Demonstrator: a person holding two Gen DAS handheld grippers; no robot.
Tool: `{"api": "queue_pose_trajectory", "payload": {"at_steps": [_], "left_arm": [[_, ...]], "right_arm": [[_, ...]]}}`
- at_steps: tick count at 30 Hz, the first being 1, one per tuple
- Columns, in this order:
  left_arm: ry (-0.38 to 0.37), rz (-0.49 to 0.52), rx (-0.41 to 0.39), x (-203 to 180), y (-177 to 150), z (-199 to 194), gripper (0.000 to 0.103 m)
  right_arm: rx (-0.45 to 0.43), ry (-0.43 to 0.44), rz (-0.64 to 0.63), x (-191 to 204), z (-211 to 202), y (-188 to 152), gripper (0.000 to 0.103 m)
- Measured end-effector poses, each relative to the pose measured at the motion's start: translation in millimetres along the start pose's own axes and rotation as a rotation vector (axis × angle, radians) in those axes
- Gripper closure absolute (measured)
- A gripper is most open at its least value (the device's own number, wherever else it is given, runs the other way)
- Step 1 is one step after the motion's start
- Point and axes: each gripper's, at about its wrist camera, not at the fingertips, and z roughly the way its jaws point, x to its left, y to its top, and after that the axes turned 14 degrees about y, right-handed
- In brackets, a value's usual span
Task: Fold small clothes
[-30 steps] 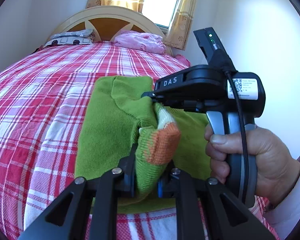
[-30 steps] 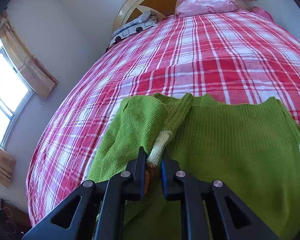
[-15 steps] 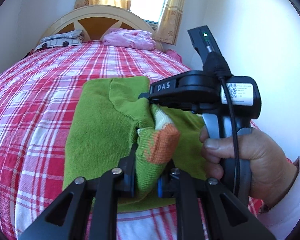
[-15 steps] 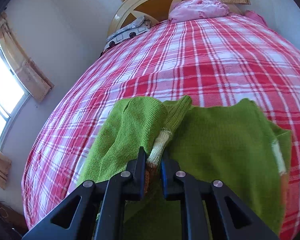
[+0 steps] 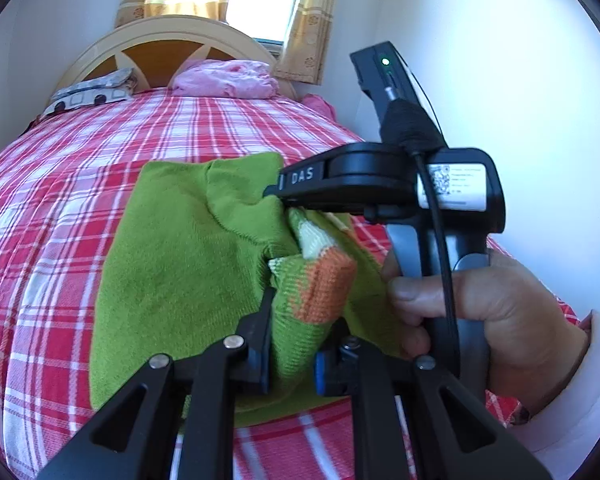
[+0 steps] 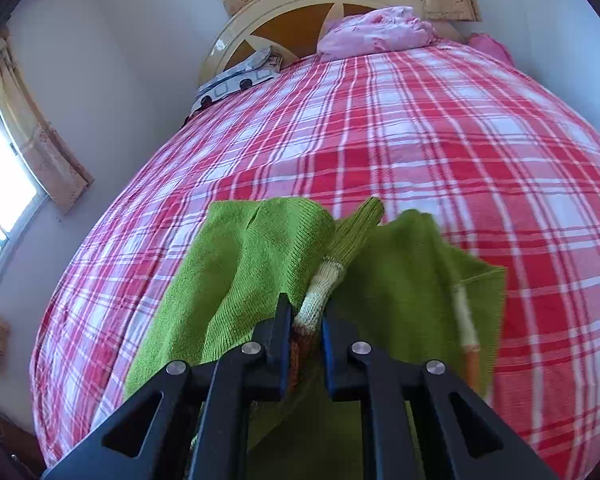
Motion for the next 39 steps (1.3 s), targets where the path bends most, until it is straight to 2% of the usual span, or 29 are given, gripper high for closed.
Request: {"api": "queue_pose_trajectory", "payload": {"at_steps": [11, 20, 26, 39], "left_arm": [[-0.05, 0.053, -0.008, -41, 6, 2, 0.087], [-0.07, 0.079, 0.032, -68, 0, 15, 0.087], [-0.055, 0.081, 0.066, -72, -10, 21, 0.087], [-0.007, 0.13, 0.094, -82, -21, 23, 0.087]], "right_arm": [[-0.01, -0.068, -0.031, -25, -27, 3, 0.09], [0.014, -0.1, 0.001, -56, -30, -4, 0.09], [0.048, -0.106, 0.02, -69, -17, -14, 0.09], [-0.002, -0.056, 0.079, -83, -14, -22, 0.09]]}}
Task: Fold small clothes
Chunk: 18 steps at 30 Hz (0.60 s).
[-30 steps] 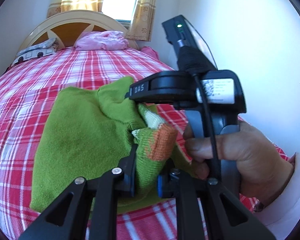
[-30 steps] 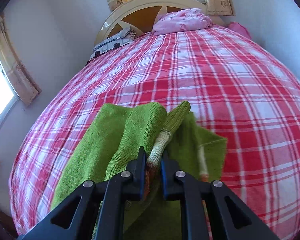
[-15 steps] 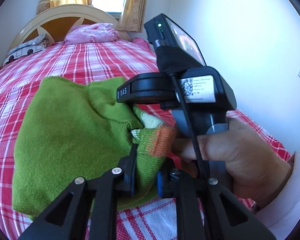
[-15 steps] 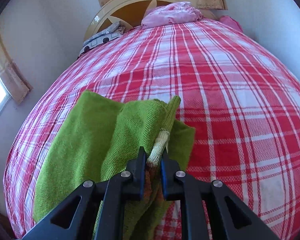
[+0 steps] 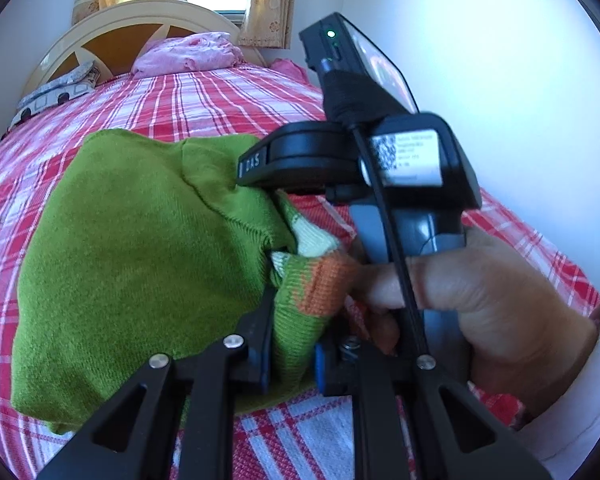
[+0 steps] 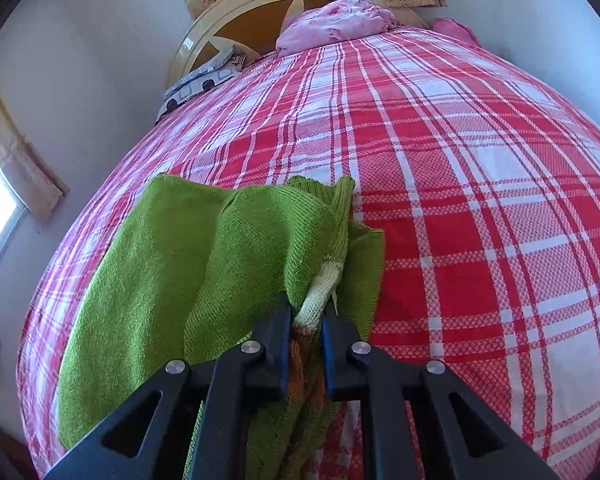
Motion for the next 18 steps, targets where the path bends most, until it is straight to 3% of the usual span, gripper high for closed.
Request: {"api": "queue_pose_trajectory", "payload": {"at_steps": [2, 4, 7, 10, 13, 18], "left_arm": [[0.007, 0.014, 0.001, 0, -1, -4, 0.086], [0.01, 0.022, 0.007, 1, -3, -9, 0.086], [0.009, 0.031, 0.011, 6, -8, -19, 0.081], [-0.006, 0.033, 0.013, 16, -16, -30, 0.074], [-0.039, 0.028, -0.007, 29, -31, -44, 0.056], [0.014, 0.007, -0.031, 65, -55, -62, 0.051]], "right_arm": [[-0.002, -0.013, -0.006, 2, -1, -1, 0.089], [-0.014, -0.053, -0.009, 4, -7, -4, 0.072], [-0.029, -0.072, 0.031, -1, -22, -10, 0.055], [-0.061, -0.064, 0.096, -6, -48, -23, 0.054], [-0.083, -0.076, 0.09, 1, -77, -43, 0.053], [-0.139, -0.1, 0.061, 24, -120, -82, 0.053]]}}
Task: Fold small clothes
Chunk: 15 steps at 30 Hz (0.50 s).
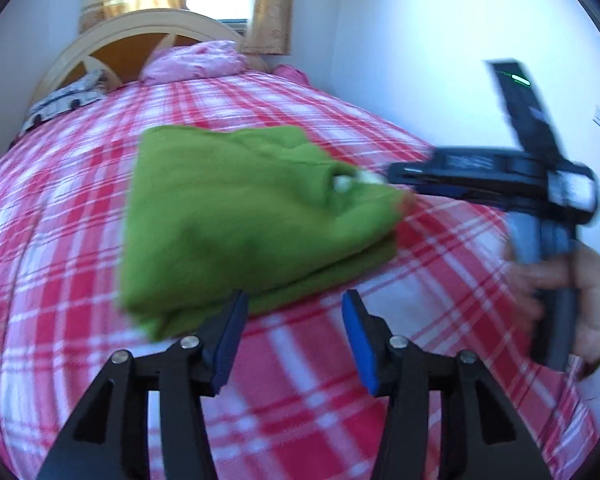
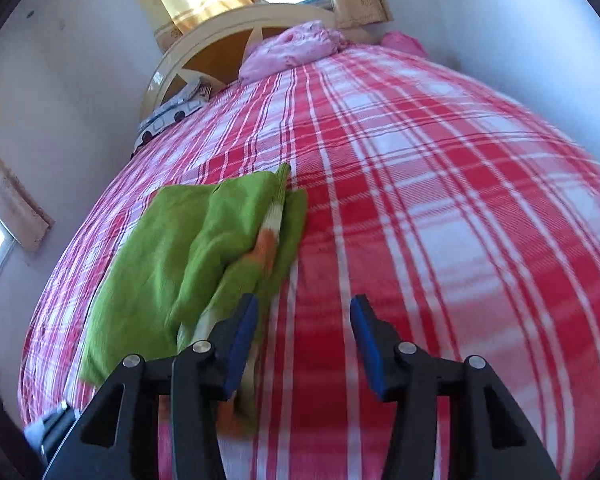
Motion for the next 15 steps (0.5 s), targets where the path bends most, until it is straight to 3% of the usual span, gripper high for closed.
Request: {"api": "queue_pose_trajectory", "payload": {"at_steps": [7, 10, 15], "left_arm": [[0.14, -0.156, 0.076, 66, -14, 8, 0.051], [0.132, -0.158, 0.116, 65, -14, 15, 0.051], [0.159, -0.106, 0.086, 46, -4, 17, 0.044]], "right_arm": [[-0.088, 0.029, -0.039, 34, -31, -36, 0.053], [-0.089, 0.057, -0.038, 41, -25, -35, 0.053], [-0.104, 0.063, -0.014, 45, -23, -32, 0.053]]}}
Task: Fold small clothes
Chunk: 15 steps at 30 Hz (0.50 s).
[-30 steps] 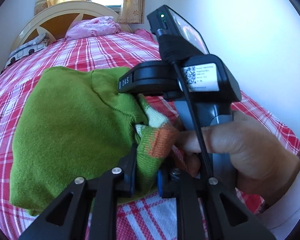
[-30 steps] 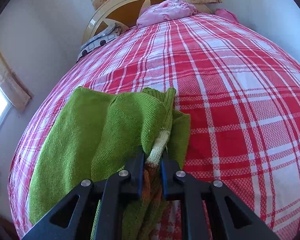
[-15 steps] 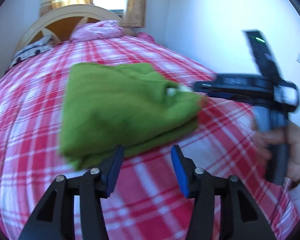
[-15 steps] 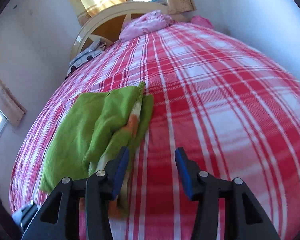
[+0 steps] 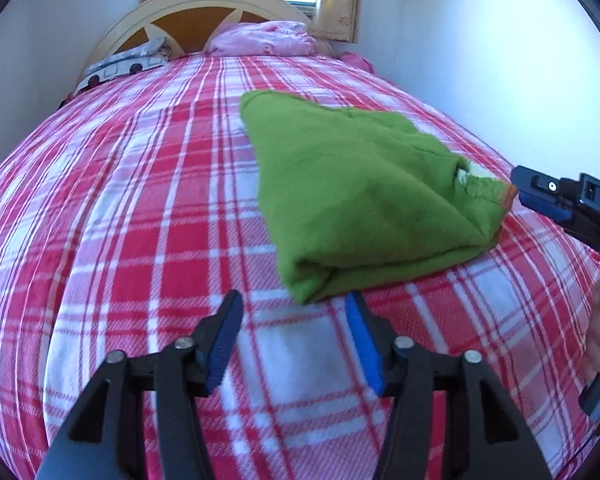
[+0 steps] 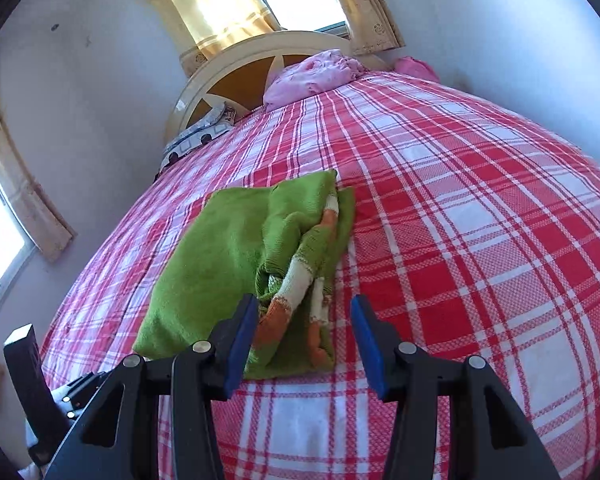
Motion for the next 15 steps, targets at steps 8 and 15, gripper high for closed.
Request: {"api": "queue_pose_trajectory", "payload": {"at_steps": [8, 15], "left_arm": [[0.083, -0.086, 0.007, 11, 22, 24, 0.029], [0.162, -0.008, -0.038, 0, 19, 23, 0.032]], "right_arm": [[-0.005, 0.002, -0.058, 13, -12, 0, 0.053], [0.11, -0.015, -0.112, 21, 37, -10, 0.077]]}}
